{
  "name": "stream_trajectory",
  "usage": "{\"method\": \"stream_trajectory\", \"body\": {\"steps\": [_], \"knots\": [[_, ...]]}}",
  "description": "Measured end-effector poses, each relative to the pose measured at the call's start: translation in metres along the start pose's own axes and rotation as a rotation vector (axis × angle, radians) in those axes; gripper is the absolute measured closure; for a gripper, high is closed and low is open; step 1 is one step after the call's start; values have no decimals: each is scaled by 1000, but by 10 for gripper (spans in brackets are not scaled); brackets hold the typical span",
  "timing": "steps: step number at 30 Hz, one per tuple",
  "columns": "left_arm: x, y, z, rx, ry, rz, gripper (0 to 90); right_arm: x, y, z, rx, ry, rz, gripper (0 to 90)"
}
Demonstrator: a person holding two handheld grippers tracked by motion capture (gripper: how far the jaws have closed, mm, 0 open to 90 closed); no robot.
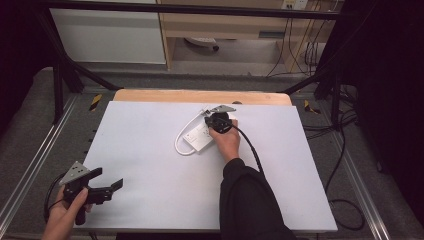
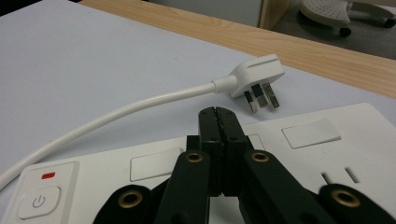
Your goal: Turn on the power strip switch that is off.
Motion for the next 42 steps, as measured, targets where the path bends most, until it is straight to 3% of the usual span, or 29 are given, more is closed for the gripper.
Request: {"method": "stream_trajectory", "body": {"steps": [13, 27, 35, 39, 42], "knots": [[0, 0, 0, 3, 0, 0, 69, 0, 0, 0, 39, -6, 9, 900], [0, 1, 1, 7, 2, 3, 69, -6, -11, -8, 22, 6, 9, 900], [-1, 0, 0, 5, 8, 9, 69, -11, -22, -12, 14, 31, -8, 807], [-2, 1, 0, 1, 15, 10, 70, -13, -30, -17, 5, 56, -7, 713], [-1, 1, 1, 8, 12, 6, 70, -14, -34, -20, 15, 82, 0, 578]]}}
Point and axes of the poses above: each handheld gripper's, and its own axes: y roughly forward along the jaws, z roughly out of its underside, x roughly to its left, the point moved 5 cm from there along y, roughly forward along the jaws, and after that the axes turned 3 degrees about x, right-handed, at the moved point
